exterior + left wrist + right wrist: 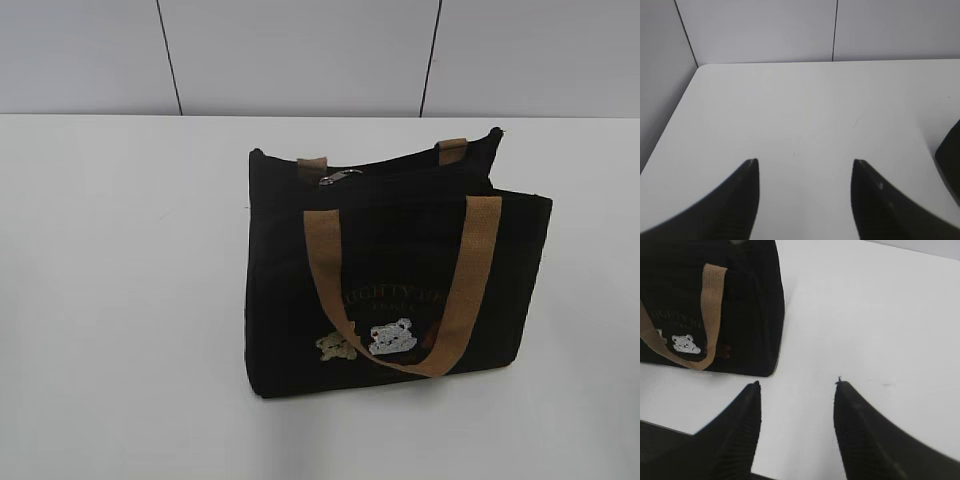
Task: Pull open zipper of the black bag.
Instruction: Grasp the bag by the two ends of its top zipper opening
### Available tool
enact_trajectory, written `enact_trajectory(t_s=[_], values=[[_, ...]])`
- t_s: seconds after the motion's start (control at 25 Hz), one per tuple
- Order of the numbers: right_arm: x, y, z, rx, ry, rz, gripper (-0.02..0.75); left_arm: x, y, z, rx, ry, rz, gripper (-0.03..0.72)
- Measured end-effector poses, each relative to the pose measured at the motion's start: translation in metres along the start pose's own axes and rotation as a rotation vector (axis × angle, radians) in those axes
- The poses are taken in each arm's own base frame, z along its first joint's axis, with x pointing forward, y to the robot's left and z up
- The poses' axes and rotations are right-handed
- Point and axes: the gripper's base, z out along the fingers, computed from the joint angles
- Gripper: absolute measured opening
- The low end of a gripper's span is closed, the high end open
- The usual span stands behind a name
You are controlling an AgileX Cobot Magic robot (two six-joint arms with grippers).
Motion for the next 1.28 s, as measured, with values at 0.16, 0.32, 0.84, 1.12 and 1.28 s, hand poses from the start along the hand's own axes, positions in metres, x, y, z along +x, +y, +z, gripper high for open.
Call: enact_trajectory(t_s=[0.16,0.32,0.84,1.12,1.28], values=[[-0.026,-0.007,0.012,-0.011,0.046,-0.036,0.359,-0.019,-0.005,0.033,0.051,-0.013,0.070,0.438],[-0.047,-0.011,0.029,-0.053,0.095,-0.092,0.357,-0.030,-0.011,0.071,0.124,-0.006,0.121,0.432],[-0.118,-0.019,0.102,-0.277,0.153,-0.249,0.357,-0.039,-0.039,0.162,0.476,0.143,0.345,0.393],[-0.155,-0.023,0.133,-0.368,0.084,-0.363,0.357,-0.046,-0.053,0.208,0.675,0.152,0.453,0.383],[-0.165,-0.026,0.154,-0.387,0.028,-0.454,0.357,-0.041,-0.057,0.239,0.724,0.107,0.562,0.383]])
